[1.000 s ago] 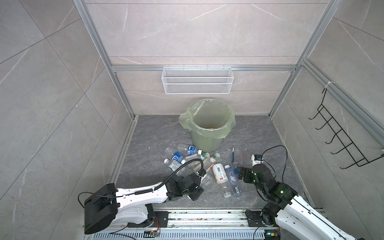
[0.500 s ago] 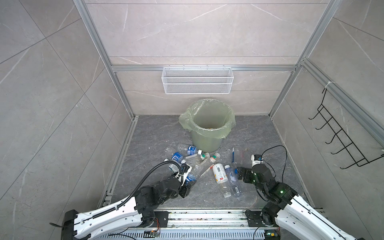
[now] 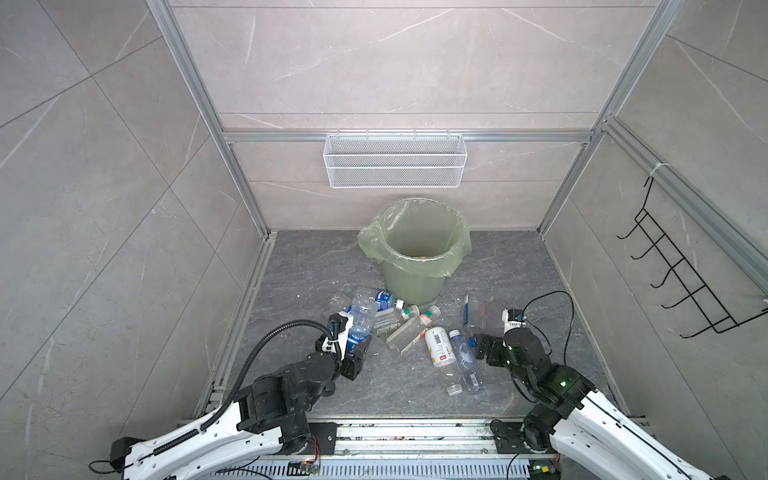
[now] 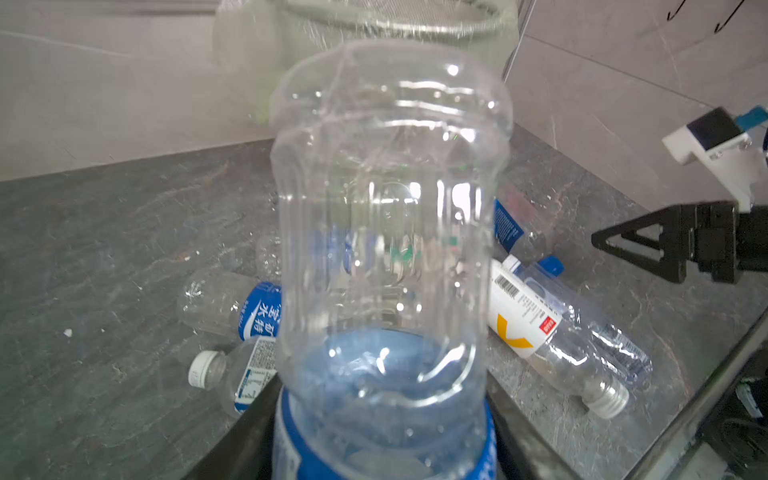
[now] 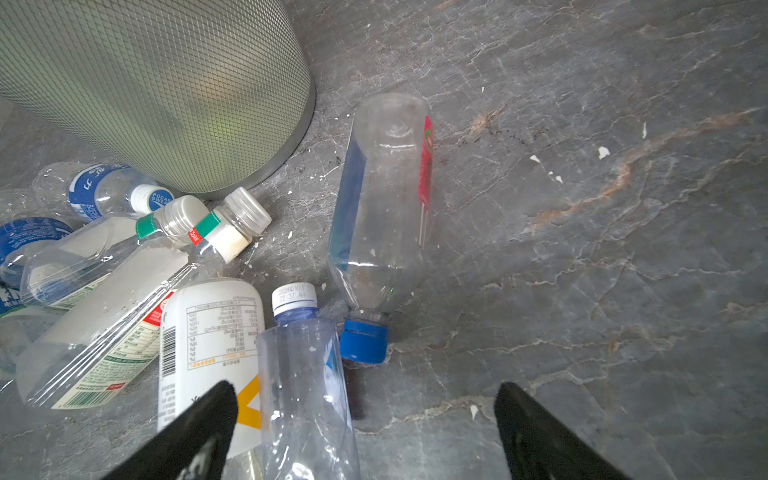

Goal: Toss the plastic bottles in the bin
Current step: 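Lift the blue-labelled bottle with the left gripper and carry it over the bin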

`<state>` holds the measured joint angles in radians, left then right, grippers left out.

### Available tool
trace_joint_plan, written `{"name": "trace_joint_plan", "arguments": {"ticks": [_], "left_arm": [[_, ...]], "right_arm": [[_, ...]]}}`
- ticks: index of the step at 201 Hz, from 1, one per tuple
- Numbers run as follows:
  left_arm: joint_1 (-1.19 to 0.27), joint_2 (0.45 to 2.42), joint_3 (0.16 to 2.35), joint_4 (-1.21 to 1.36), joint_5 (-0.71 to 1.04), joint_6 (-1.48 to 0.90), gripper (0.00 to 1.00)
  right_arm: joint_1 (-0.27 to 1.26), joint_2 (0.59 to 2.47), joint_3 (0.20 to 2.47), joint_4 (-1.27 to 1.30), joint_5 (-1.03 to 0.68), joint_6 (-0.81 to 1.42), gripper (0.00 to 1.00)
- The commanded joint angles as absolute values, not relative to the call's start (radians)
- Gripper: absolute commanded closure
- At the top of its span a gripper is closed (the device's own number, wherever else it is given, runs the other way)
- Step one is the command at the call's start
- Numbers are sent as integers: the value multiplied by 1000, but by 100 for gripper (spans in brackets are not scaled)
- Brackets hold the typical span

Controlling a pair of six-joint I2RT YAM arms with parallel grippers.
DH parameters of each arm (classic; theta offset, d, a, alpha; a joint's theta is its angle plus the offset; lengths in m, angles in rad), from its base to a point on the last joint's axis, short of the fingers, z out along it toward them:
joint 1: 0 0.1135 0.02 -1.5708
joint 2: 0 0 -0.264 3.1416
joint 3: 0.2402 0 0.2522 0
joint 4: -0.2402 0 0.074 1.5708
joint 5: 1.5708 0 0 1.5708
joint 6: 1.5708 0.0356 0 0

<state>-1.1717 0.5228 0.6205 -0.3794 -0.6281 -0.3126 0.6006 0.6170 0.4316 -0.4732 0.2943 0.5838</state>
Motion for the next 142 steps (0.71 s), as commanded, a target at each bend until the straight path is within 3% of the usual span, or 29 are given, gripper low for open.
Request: {"name": "trace_joint_plan", "arguments": {"ticks": [1, 34, 68, 89, 119, 132, 142], "left_arm": [[-1172, 585, 719, -297, -718, -240, 48], [-1122, 774, 898, -218, -672, -118, 49], [-767, 1097, 1238, -233, -210, -179, 50], [-635, 1363, 1544, -262, 4, -188, 49], [-543, 1775, 2031, -484, 265, -211, 23], [-527, 1824, 2064, -503, 273, -209, 1], [-523, 1799, 2020, -482, 257, -213, 0]], "right_arm": [[600, 611, 420, -461, 290, 577, 2], [600, 620, 425, -464, 300, 581, 2], [600, 627, 430, -472, 318, 589, 2], [600, 629, 431, -473, 322, 592, 2], [600, 635, 433, -475, 324, 594, 2], [600, 631, 432, -477, 322, 594, 2], [600, 624, 431, -474, 320, 592, 2]]}}
